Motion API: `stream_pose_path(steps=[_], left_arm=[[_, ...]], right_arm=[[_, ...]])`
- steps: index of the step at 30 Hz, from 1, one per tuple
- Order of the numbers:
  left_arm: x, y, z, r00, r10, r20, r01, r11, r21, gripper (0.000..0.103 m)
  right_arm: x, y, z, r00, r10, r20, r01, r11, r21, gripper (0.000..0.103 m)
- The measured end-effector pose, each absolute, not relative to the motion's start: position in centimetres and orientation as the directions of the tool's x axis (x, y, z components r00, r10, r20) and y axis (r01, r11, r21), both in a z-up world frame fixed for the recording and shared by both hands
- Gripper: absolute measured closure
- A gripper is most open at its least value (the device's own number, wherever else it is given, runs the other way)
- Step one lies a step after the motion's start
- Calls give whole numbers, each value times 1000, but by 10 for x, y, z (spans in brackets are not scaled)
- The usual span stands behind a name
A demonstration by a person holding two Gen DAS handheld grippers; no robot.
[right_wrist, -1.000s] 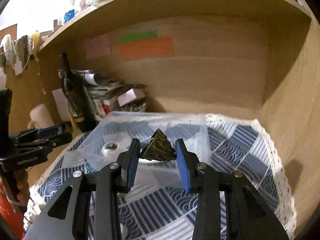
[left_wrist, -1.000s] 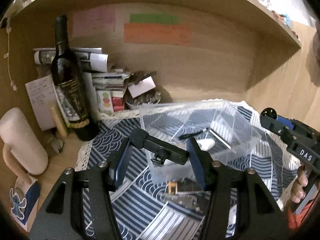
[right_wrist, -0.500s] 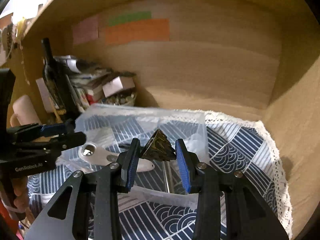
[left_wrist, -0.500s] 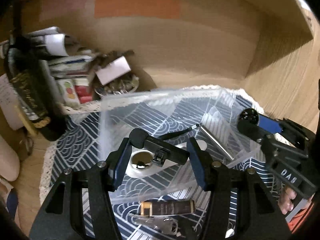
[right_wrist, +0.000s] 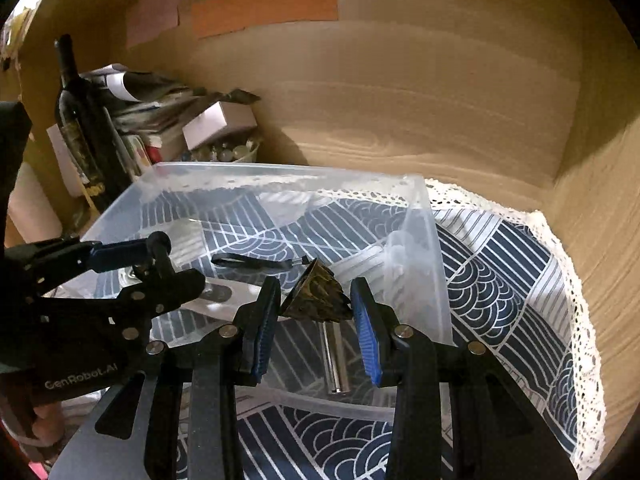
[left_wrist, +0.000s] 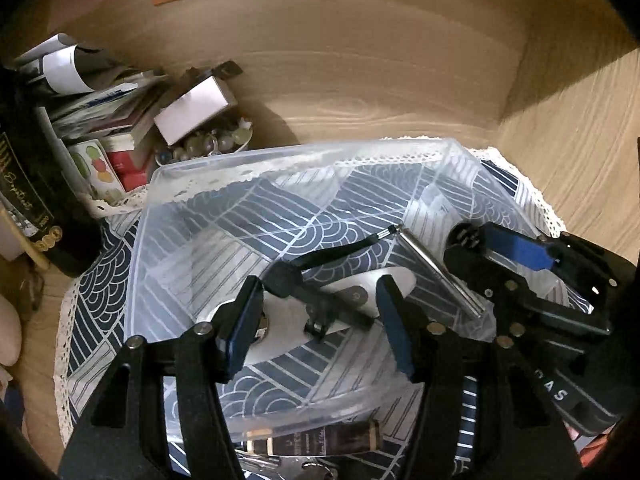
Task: Organize rigid objects
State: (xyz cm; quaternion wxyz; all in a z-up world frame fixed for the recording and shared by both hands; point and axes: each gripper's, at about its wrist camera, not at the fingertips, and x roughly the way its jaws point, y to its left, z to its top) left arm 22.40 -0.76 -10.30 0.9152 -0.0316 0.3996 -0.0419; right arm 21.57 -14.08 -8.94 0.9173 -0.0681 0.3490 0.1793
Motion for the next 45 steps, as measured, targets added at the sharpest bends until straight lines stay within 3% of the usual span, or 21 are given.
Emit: stream_pose_path(steps=[9, 13, 16, 23, 32, 35, 37, 45], left_arm=[[203, 1, -78, 719, -97, -688, 42, 994, -96, 27], [179, 9, -55, 769, -81, -634, 35, 996, -85, 9], [157, 18, -41, 803, -58, -593, 20, 997, -70, 3], [121, 42, -46, 790, -49, -611, -10, 996, -92, 1], [85, 60, -90, 724, -41, -689, -57, 991, -119, 1], [75, 58, -102, 715, -44, -698, -53, 992, -117, 4], [70, 54, -109, 702, -47, -711, -42, 993, -107, 17], [63, 37, -131, 644, -131, -753, 16, 987, -158, 44]], right_arm=[[209, -150, -76, 695, 318, -644, -381, 923, 45, 60], [193, -152, -60, 720, 335, -608, -390, 920, 44, 52], [177, -153, -49, 744, 342, -574, -397, 917, 33, 47], [135, -149, -43, 749, 377, -545, -424, 905, 43, 44], [97, -133, -73, 690, 412, -595, -455, 886, 86, 44], [90, -129, -86, 660, 420, -623, -461, 881, 105, 44], [85, -125, -95, 642, 422, -641, -465, 878, 112, 44], [75, -120, -127, 575, 412, -707, -476, 871, 120, 44]])
